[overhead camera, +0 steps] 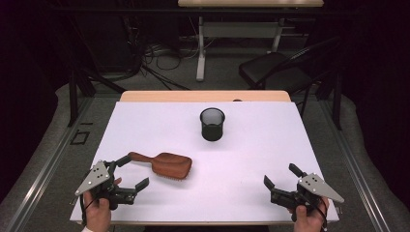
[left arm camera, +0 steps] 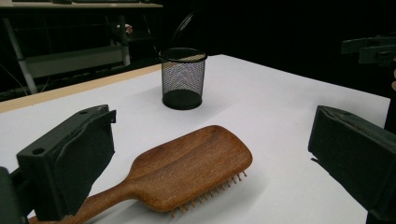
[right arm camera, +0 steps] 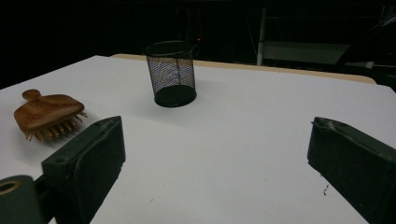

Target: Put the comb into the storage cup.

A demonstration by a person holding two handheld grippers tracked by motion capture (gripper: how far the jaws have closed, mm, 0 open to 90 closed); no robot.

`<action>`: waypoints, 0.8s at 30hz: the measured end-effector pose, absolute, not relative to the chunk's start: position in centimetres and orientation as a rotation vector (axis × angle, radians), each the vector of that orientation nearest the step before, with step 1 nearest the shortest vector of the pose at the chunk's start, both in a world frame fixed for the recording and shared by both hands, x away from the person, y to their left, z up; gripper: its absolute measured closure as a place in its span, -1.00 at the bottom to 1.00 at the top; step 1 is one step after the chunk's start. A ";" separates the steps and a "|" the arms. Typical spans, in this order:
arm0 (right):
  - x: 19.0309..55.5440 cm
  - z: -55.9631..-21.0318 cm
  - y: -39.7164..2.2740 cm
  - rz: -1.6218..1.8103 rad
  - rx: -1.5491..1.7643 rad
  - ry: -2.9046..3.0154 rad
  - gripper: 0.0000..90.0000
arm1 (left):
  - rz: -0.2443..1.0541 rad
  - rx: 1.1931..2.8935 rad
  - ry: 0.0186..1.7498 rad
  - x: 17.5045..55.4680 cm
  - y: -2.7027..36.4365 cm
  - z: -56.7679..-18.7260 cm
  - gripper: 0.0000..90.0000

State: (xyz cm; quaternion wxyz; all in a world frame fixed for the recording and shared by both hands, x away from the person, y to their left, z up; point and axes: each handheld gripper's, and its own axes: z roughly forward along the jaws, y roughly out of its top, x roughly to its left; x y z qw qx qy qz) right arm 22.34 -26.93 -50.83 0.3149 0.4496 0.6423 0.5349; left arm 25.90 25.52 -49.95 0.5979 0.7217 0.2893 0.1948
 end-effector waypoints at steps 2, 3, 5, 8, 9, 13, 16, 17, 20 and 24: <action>22.3 -50.9 -27.0 1.406 1.183 1.698 -0.92 | 0.445 1.679 0.677 26.0 25.5 -50.0 -0.99; 22.3 -50.9 -27.0 1.403 1.184 1.703 -0.92 | 0.442 1.680 0.678 26.1 25.4 -50.0 -0.99; 22.4 -51.0 -26.9 1.393 1.186 1.714 -0.93 | 0.431 1.685 0.688 26.2 25.4 -50.1 -0.99; 22.6 -51.1 -26.8 1.384 1.199 1.727 -0.95 | 0.423 1.693 0.702 26.3 25.4 -50.3 -0.99; 22.7 -51.1 -26.7 1.382 1.194 1.731 -0.97 | 0.422 1.693 0.709 26.4 25.4 -50.3 -0.99; 23.2 -51.2 -26.6 1.375 1.208 1.756 -1.00 | 0.372 1.700 0.722 26.6 25.5 -50.6 -0.99; 23.2 -51.4 -26.4 1.355 1.211 1.766 -1.00 | 0.375 1.712 0.741 26.7 25.4 -50.7 -0.99; 23.3 -51.4 -26.2 1.354 1.216 1.769 -1.00 | 0.371 1.715 0.750 26.7 25.5 -50.7 -0.99; 23.4 -51.5 -26.0 1.331 1.220 1.790 -1.00 | 0.359 1.707 0.763 26.8 25.5 -50.7 -0.99; 23.5 -51.7 -25.7 1.308 1.239 1.808 -1.00 | 0.363 1.710 0.766 26.8 25.7 -50.6 -0.99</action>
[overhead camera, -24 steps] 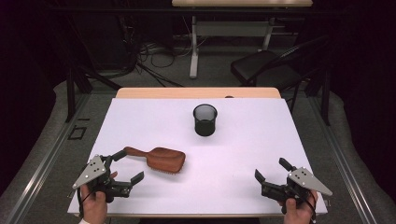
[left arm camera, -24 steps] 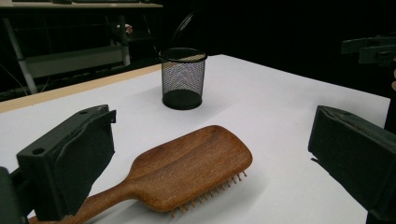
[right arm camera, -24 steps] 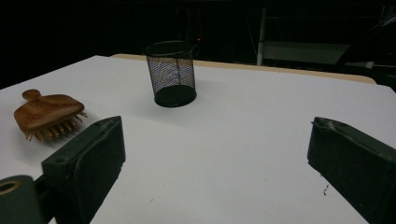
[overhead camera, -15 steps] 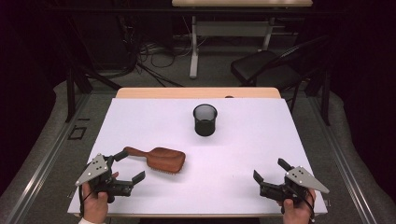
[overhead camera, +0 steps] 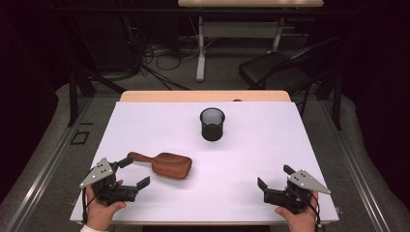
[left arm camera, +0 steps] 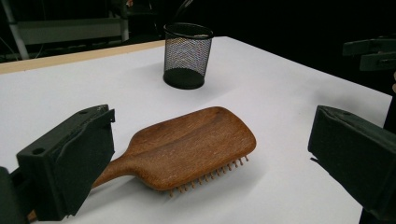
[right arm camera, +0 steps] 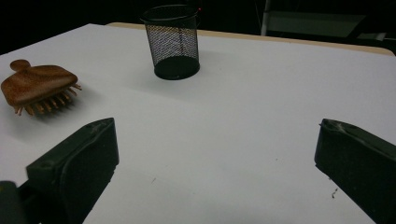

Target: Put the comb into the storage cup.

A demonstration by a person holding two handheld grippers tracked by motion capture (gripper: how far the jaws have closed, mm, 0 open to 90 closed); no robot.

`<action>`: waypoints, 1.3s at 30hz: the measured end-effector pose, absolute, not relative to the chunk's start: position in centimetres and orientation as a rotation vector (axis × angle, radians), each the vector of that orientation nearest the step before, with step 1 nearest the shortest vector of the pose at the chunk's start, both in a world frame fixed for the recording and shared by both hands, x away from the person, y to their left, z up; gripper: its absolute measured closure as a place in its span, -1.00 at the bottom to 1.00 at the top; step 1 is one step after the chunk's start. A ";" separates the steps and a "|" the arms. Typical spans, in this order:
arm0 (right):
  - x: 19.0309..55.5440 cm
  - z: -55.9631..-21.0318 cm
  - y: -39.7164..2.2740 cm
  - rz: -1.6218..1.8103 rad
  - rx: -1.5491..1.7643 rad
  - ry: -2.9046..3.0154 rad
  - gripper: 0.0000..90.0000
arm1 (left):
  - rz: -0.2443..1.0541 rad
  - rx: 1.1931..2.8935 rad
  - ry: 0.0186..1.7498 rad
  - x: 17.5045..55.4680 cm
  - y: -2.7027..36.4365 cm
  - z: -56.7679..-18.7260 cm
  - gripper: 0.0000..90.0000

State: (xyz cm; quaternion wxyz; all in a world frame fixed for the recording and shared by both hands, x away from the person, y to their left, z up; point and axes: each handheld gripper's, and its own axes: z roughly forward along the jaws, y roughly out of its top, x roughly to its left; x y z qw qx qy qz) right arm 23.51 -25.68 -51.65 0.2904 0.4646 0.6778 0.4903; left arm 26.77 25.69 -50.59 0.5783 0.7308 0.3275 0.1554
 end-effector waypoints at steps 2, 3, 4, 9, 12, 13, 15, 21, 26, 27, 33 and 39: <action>23.5 -51.7 -25.6 1.301 1.245 1.815 -1.00 | 0.358 1.718 0.776 26.8 25.8 -50.4 -0.99; 23.6 -51.7 -25.6 1.299 1.248 1.810 -1.00 | 0.359 1.717 0.783 26.8 25.8 -50.4 -0.99; 23.6 -51.8 -25.5 1.293 1.257 1.813 -1.00 | 0.353 1.721 0.787 26.9 25.8 -50.4 -0.99; 23.7 -51.9 -25.6 1.288 1.267 1.831 -1.00 | 0.347 1.726 0.842 27.3 26.0 -50.0 -0.99; 23.7 -51.9 -25.6 1.289 1.266 1.836 -1.00 | 0.354 1.727 0.868 27.5 26.2 -49.6 -0.98; 23.7 -51.9 -25.6 1.290 1.266 1.837 -1.00 | 0.365 1.730 0.879 27.7 26.2 -49.4 -0.98; 23.7 -51.9 -25.6 1.289 1.263 1.838 -1.00 | 0.384 1.739 0.904 27.9 26.3 -49.1 -0.93; 23.8 -51.9 -25.6 1.294 1.270 1.835 -0.97 | 0.376 1.732 0.970 28.9 26.5 -47.9 -0.77; 23.9 -51.9 -25.7 1.297 1.270 1.826 -0.95 | 0.377 1.744 0.992 29.8 26.5 -47.0 -0.66; 23.9 -52.0 -25.7 1.296 1.280 1.827 -0.95 | 0.373 1.751 0.994 30.0 26.4 -47.0 -0.66; 24.0 -52.1 -25.9 1.292 1.284 1.827 -0.92 | 0.377 1.808 1.018 31.0 26.2 -46.9 -0.44; 24.0 -52.1 -26.0 1.303 1.291 1.814 -0.90 | 0.390 1.839 1.061 32.1 26.1 -46.8 -0.22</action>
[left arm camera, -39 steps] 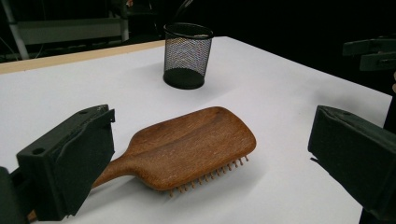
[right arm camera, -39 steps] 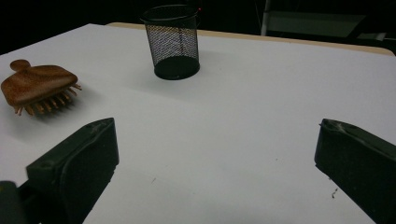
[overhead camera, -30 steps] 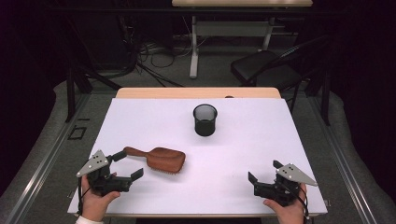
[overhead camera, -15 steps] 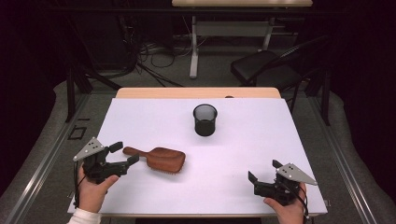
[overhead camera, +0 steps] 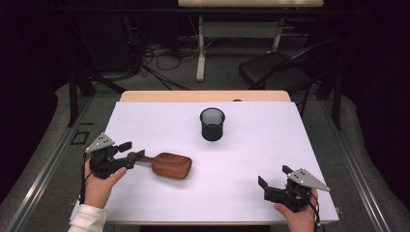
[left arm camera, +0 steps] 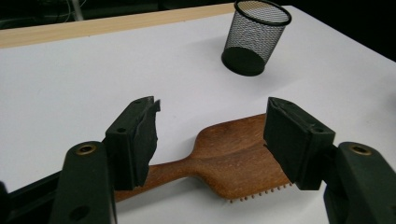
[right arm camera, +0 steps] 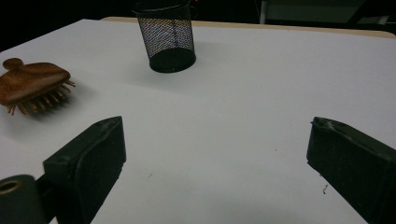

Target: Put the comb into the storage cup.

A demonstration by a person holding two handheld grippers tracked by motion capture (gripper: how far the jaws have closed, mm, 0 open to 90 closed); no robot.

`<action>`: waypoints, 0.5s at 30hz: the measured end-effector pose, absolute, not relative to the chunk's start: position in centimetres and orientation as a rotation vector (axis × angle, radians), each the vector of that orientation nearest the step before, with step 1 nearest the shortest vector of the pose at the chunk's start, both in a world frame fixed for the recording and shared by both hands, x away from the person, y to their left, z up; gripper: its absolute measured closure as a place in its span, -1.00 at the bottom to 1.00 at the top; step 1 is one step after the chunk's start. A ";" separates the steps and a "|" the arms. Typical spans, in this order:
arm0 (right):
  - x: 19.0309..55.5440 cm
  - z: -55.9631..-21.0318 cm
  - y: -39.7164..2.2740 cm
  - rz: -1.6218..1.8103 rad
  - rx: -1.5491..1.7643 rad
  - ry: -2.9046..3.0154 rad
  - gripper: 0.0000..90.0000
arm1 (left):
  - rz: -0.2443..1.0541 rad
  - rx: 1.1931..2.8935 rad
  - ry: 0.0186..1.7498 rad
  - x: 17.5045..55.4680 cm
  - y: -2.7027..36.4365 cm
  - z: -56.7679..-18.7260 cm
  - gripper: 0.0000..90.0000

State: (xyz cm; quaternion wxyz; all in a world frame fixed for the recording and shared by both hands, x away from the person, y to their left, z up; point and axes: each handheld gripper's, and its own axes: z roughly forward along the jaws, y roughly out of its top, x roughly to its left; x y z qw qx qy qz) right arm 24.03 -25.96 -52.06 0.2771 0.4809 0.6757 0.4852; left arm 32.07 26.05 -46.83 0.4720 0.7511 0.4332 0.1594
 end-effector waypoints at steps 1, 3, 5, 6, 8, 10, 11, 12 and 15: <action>24.0 -52.1 -26.0 1.303 1.293 1.815 -0.90 | 0.386 1.843 1.064 32.3 26.0 -46.8 -0.18; 24.1 -52.1 -25.9 1.305 1.289 1.812 -0.90 | 0.378 1.847 1.075 32.6 25.9 -46.6 -0.09; 24.1 -52.1 -25.9 1.303 1.292 1.819 -0.90 | 0.382 1.855 1.086 33.0 25.7 -46.3 -0.04; 24.1 -52.1 -25.9 1.303 1.290 1.819 -0.90 | 0.382 1.860 1.089 33.1 25.6 -46.2 -0.04; 24.1 -52.2 -25.9 1.299 1.291 1.823 -0.89 | 0.384 1.863 1.092 33.5 25.4 -46.0 0.00; 24.1 -52.2 -25.9 1.298 1.299 1.821 -0.89 | 0.392 1.868 1.098 33.8 25.3 -45.8 0.03; 24.1 -52.2 -26.0 1.299 1.300 1.820 -0.88 | 0.395 1.867 1.104 33.9 25.2 -45.7 0.04; 24.1 -52.2 -26.0 1.303 1.300 1.815 -0.88 | 0.393 1.869 1.107 34.1 25.2 -45.6 0.06; 24.1 -52.2 -26.2 1.297 1.300 1.812 -0.87 | 0.388 1.871 1.120 34.5 25.1 -45.4 0.08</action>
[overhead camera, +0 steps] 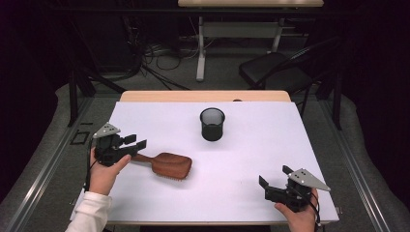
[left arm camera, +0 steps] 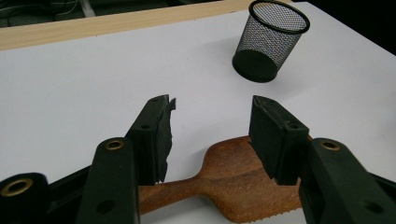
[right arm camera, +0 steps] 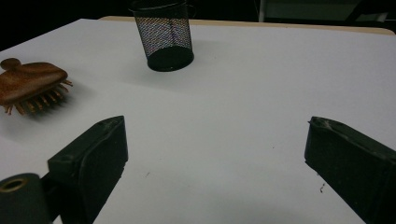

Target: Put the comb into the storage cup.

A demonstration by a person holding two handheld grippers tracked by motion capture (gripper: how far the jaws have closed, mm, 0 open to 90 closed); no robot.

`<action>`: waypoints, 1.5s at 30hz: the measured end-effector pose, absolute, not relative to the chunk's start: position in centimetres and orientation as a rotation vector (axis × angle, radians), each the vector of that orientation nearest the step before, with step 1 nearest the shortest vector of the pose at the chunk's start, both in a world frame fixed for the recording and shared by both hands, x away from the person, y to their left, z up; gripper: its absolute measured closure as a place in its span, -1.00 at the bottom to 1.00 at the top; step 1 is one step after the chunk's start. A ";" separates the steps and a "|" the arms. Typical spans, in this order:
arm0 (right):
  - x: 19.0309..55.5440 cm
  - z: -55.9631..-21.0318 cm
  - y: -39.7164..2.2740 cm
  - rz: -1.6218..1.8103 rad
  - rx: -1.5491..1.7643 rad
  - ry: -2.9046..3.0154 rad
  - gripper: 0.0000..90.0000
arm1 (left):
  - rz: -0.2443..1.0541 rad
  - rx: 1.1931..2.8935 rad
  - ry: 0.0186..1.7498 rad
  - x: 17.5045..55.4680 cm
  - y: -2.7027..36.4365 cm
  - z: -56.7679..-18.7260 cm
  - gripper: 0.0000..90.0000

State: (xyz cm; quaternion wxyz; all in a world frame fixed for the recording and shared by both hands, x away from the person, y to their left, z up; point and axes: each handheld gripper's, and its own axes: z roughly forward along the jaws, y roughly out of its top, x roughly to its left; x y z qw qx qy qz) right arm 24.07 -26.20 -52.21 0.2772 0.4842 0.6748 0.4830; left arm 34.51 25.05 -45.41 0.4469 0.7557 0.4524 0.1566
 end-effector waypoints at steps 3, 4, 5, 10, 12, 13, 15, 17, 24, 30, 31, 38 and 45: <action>24.1 -52.2 -26.2 1.300 1.307 1.811 -0.86 | 0.373 1.857 1.139 34.8 25.1 -45.4 0.08; 24.1 -52.2 -26.2 1.298 1.308 1.811 -0.86 | 0.372 1.857 1.144 34.9 25.1 -45.4 0.10; 24.1 -52.3 -26.2 1.295 1.308 1.813 -0.86 | 0.372 1.858 1.151 35.0 25.1 -45.4 0.10; 24.2 -52.3 -26.2 1.297 1.307 1.816 -0.85 | 0.365 1.860 1.171 35.4 25.3 -45.7 0.13; 24.2 -52.3 -26.2 1.294 1.310 1.820 -0.85 | 0.365 1.861 1.188 35.5 25.4 -45.8 0.13; 24.2 -52.4 -26.2 1.299 1.308 1.816 -0.85 | 0.359 1.860 1.193 35.7 25.5 -45.9 0.13; 24.2 -52.4 -26.2 1.302 1.308 1.815 -0.84 | 0.334 1.863 1.194 36.0 25.6 -46.1 0.12; 24.2 -52.4 -26.2 1.301 1.313 1.814 -0.84 | 0.334 1.862 1.207 36.2 25.7 -46.4 0.12; 24.3 -52.5 -26.3 1.300 1.316 1.821 -0.81 | 0.310 1.868 1.246 37.4 26.2 -47.6 0.19; 24.4 -52.6 -26.4 1.301 1.321 1.823 -0.79 | 0.318 1.883 1.283 38.1 26.4 -48.6 0.20; 24.4 -52.6 -26.4 1.305 1.323 1.821 -0.78 | 0.318 1.886 1.290 38.2 26.4 -48.7 0.20; 24.4 -52.6 -26.4 1.307 1.324 1.826 -0.75 | 0.315 1.912 1.339 38.9 26.5 -49.6 0.19; 24.5 -52.8 -26.4 1.302 1.328 1.834 -0.72 | 0.269 1.929 1.373 39.5 26.5 -50.6 0.28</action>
